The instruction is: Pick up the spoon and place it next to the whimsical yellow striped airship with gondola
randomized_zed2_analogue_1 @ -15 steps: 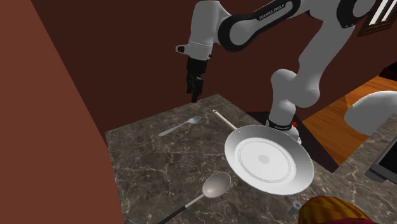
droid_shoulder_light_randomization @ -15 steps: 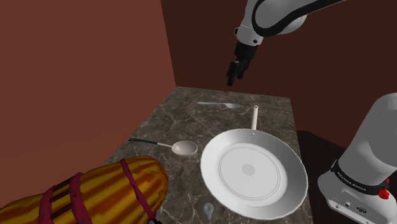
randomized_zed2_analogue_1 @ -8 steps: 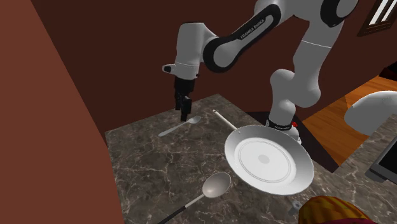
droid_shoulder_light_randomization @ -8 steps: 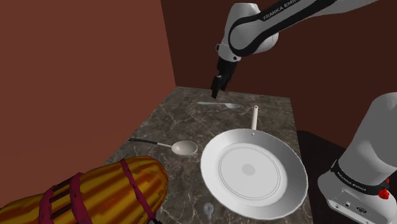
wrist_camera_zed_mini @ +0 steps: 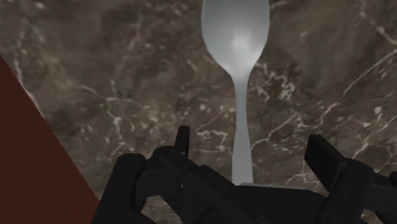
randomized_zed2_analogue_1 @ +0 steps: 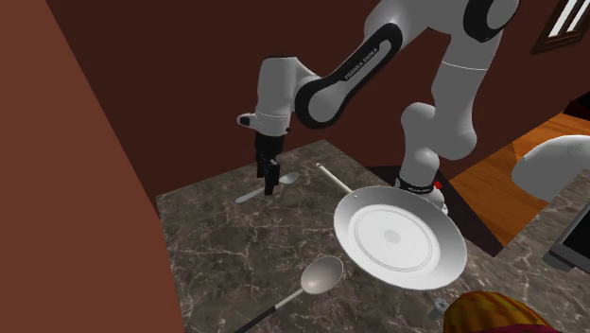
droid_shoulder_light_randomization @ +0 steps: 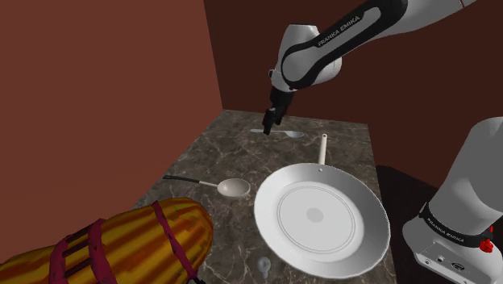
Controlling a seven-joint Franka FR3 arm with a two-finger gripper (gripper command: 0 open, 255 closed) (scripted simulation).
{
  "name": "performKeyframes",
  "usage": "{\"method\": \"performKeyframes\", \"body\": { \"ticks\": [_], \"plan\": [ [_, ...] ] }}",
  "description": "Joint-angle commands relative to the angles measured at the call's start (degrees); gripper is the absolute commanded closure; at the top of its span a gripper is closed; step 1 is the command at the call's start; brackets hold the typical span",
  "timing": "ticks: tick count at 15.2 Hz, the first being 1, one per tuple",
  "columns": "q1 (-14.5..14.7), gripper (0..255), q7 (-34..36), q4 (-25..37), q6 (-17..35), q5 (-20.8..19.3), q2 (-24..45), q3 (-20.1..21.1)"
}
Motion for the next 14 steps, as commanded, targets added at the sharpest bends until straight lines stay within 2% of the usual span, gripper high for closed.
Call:
{"method": "performKeyframes", "body": {
  "ticks": [1, 7, 8, 14],
  "plan": [
    [0.07, 0, -0.08, -0.24, 0.70, 0.15, 0.42, 0.06],
    [0.07, 0, -0.09, -0.24, 0.69, 0.15, 0.42, 0.06],
    [0.07, 255, -0.09, -0.24, 0.69, 0.15, 0.42, 0.06],
    [0.07, 255, -0.09, -0.24, 0.69, 0.15, 0.42, 0.06]
  ]
}}
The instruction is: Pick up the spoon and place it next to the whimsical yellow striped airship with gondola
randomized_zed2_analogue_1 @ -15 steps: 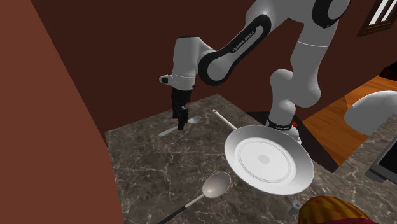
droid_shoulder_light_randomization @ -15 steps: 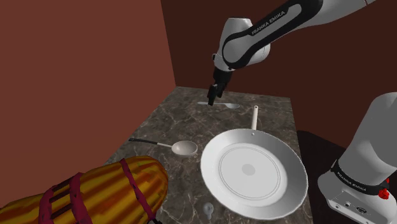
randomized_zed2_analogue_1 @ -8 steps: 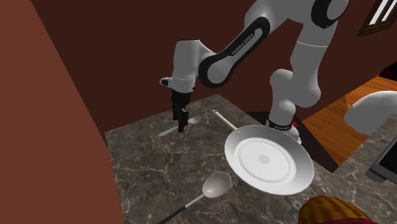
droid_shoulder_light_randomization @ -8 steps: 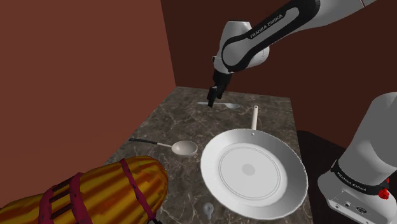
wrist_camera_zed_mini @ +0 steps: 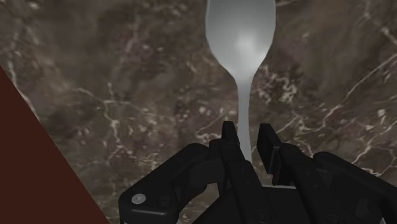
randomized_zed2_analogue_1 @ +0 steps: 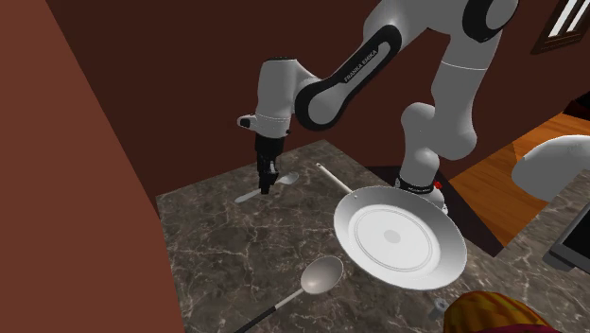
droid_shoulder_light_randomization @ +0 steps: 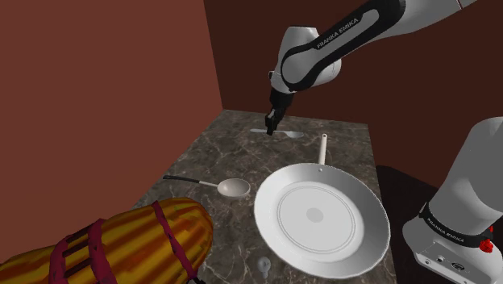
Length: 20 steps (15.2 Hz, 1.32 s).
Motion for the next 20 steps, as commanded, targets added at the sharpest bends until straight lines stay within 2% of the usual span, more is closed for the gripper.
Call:
{"method": "performKeyframes", "body": {
  "ticks": [1, 3, 20],
  "plan": [
    [0.00, 255, 0.00, 0.00, 0.00, 0.00, 0.00, 0.00],
    [0.00, 255, 0.00, 0.00, 0.01, 0.00, 0.01, 0.00],
    [-0.51, 255, 3.04, 7.42, -13.00, -2.49, -5.74, -0.12]
  ]
}}
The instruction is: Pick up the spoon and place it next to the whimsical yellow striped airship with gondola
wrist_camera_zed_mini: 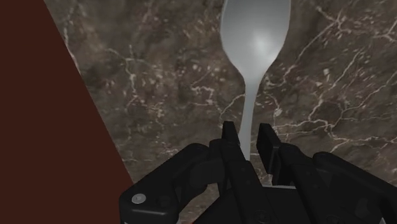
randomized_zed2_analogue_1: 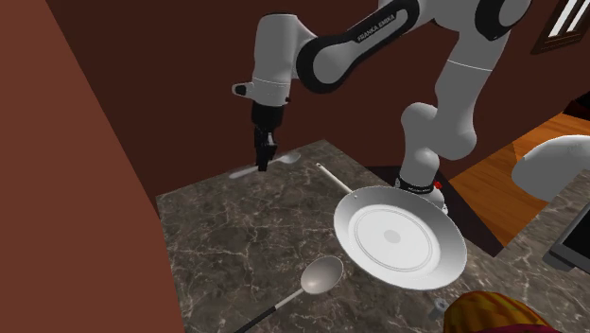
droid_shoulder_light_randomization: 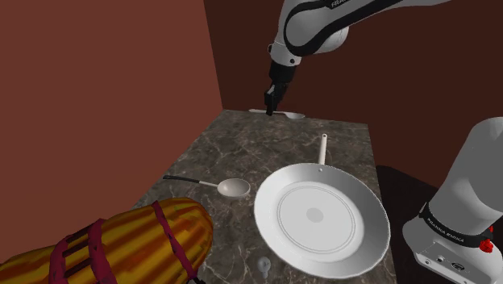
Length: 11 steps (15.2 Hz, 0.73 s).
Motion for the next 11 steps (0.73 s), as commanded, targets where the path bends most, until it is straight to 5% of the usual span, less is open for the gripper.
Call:
{"method": "performKeyframes", "body": {
  "ticks": [1, 11],
  "plan": [
    [-0.06, 255, 0.34, 1.30, -1.77, -0.25, -0.47, -0.01],
    [-0.25, 255, 1.65, 7.41, -9.37, -1.09, -2.02, -0.09]
  ]
}}
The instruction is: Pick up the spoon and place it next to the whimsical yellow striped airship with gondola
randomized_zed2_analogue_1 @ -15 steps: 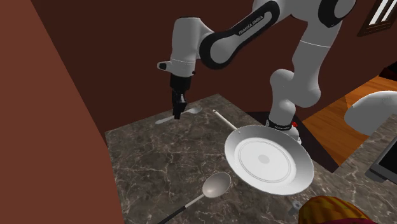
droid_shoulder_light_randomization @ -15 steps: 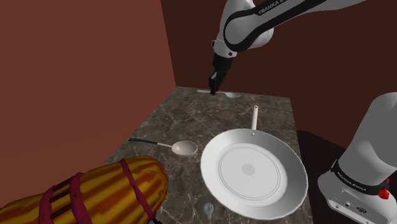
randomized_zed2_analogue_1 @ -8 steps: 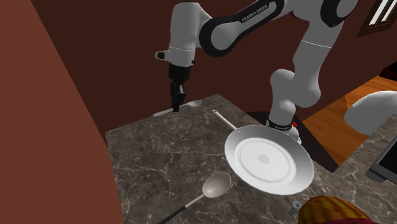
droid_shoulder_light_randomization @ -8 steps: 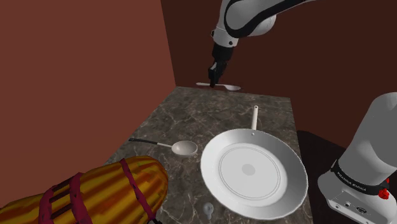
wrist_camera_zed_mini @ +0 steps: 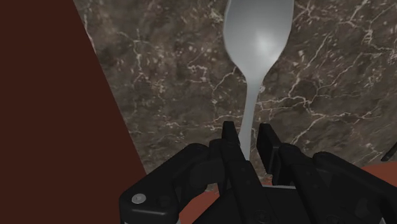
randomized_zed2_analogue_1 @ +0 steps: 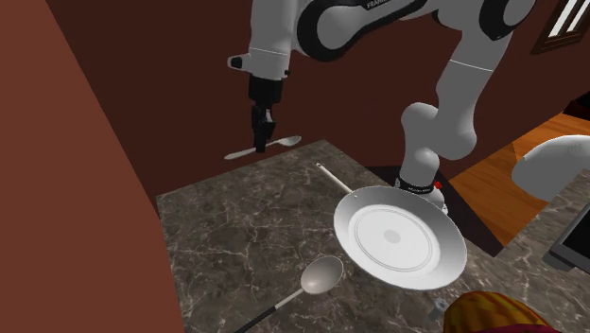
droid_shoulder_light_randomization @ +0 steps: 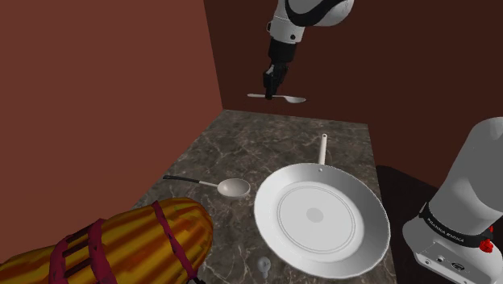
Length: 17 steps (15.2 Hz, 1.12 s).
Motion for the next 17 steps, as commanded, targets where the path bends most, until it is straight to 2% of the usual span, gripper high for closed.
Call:
{"method": "performKeyframes", "body": {
  "ticks": [1, 17],
  "plan": [
    [-0.10, 255, 0.06, 1.32, -1.56, -0.12, -0.20, -0.13],
    [-0.27, 255, 1.82, 13.92, -13.76, -0.90, 0.09, -0.30]
  ]
}}
